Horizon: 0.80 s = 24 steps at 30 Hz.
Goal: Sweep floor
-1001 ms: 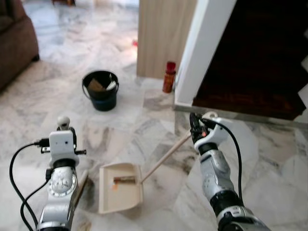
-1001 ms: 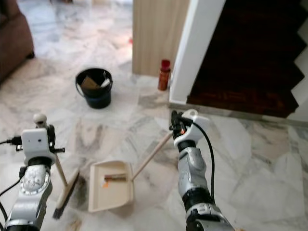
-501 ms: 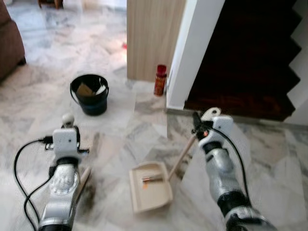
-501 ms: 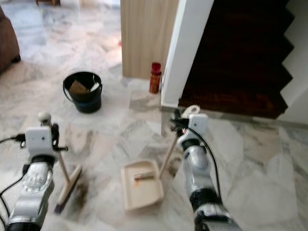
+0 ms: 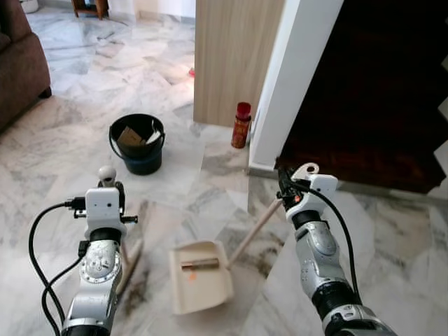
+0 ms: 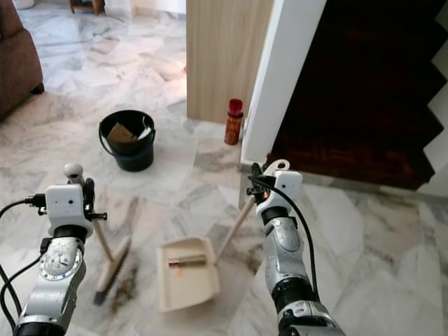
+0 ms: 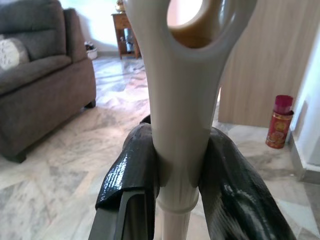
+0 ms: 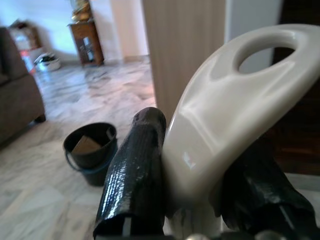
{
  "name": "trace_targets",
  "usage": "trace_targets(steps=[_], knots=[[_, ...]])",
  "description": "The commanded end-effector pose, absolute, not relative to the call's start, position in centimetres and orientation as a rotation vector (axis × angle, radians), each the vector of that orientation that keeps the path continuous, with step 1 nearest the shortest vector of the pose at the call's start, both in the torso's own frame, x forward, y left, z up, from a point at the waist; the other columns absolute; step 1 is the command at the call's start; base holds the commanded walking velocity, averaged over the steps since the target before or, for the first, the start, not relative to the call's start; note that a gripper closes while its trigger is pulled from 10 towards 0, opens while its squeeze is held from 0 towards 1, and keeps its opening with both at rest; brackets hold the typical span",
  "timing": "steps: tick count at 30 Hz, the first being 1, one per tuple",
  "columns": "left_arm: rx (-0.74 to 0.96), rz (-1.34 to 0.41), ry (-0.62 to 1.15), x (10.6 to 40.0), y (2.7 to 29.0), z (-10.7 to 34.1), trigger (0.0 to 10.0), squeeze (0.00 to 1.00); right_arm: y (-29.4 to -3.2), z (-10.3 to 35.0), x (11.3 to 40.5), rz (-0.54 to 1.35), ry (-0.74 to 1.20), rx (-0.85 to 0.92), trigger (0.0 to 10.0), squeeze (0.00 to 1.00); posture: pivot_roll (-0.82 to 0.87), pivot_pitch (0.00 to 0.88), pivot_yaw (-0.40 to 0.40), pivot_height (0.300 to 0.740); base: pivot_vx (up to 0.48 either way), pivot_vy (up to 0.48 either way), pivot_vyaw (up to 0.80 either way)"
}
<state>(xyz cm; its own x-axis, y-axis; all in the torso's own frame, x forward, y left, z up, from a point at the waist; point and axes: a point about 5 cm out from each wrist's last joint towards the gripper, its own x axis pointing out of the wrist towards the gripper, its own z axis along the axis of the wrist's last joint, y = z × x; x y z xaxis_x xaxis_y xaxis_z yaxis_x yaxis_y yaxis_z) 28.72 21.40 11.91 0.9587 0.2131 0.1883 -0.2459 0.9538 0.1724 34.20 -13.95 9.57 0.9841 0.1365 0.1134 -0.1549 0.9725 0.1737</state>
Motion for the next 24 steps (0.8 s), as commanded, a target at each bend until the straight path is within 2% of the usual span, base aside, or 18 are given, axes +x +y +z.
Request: trace_targets(steps=[1,10,17,24], knots=[[0.221,0.235,-0.216,28.63,21.48,12.78,10.0,0.0,-13.52,10.59,34.58,0.17,-0.14,0.199,10.0,0.0,0.19,0.056,-0.1,0.74,0.262,0.0,0.0],[0.221,0.238,-0.22,28.48,21.41,12.75,10.0,0.0,-13.05,10.55,34.45,0.198,-0.143,0.192,10.0,0.0,0.19,0.051,-0.1,0.74,0.27,0.0,0.0],[0.222,0.238,-0.222,28.36,21.19,12.74,10.0,0.0,-12.9,10.48,34.38,0.21,-0.14,0.197,10.0,0.0,0.19,0.053,-0.101,0.74,0.277,0.0,0.7],[0.224,0.238,-0.222,28.31,21.13,12.75,10.0,0.0,-12.56,10.06,34.38,0.222,-0.103,0.209,10.0,0.0,0.2,0.059,-0.103,0.74,0.277,0.0,0.0]])
